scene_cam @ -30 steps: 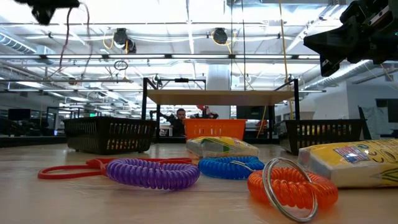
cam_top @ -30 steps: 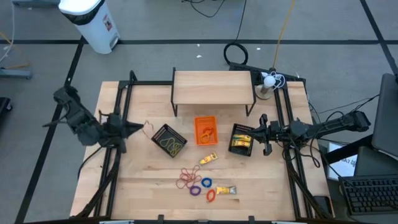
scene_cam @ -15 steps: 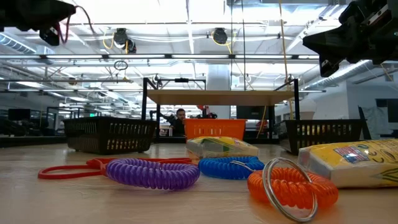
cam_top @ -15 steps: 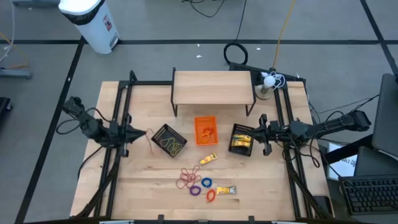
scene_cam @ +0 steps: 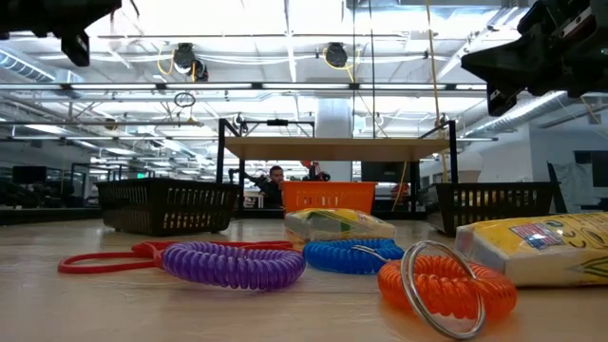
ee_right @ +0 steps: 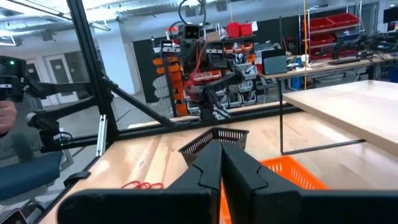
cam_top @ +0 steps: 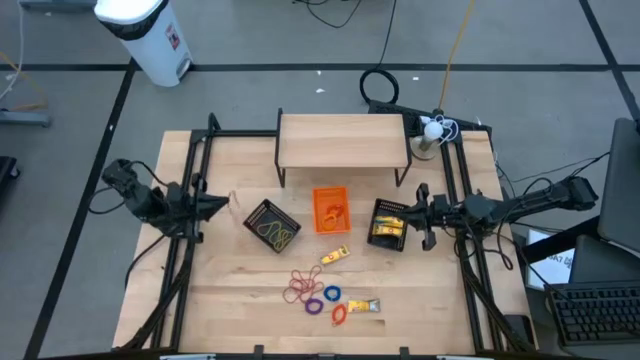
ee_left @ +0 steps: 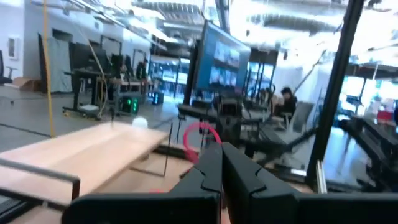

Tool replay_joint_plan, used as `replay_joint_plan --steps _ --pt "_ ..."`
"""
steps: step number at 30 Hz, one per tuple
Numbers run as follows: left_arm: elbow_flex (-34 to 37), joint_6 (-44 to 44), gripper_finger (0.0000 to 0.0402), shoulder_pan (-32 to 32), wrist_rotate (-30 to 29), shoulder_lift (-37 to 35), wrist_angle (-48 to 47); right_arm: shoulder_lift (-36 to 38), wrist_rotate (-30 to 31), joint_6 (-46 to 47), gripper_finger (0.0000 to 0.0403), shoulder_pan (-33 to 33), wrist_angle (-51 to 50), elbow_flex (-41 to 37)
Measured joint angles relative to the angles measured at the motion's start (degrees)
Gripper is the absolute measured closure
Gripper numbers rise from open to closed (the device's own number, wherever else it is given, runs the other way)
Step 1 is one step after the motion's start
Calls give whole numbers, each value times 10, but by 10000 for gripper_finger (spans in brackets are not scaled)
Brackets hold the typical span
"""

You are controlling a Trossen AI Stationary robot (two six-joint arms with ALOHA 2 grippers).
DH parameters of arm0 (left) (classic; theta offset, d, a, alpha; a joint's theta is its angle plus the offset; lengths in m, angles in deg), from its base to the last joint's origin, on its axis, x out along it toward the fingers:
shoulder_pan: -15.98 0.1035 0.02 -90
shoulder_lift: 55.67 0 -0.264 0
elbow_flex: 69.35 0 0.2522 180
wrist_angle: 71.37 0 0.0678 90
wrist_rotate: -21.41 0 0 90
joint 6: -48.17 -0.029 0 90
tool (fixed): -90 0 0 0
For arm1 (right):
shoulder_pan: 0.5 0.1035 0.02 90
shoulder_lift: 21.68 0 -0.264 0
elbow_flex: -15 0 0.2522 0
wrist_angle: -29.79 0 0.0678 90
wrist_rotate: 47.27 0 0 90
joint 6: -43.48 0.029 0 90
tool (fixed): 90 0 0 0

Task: Pick & Place Office Desk Supplies
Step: Put the red rubber band into the left black bin

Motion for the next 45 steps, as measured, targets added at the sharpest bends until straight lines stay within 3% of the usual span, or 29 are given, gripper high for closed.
replay_joint_plan --steps 5,14,26,35,40,45 --pt "0 -5 402 16 3 90 62 0 0 -4 403 0 3 0" --pt "0 91 402 85 23 253 58 0 0 -7 403 0 9 0" --pt "0 196 402 209 163 408 4 0 1 -7 403 0 9 0" --pt "0 213 400 242 222 472 -4 0 1 -8 403 0 12 0" --pt "0 214 368 251 264 487 -6 0 1 -11 403 0 16 0" --pt "0 220 295 258 277 486 -5 0 1 -11 403 0 21 0"
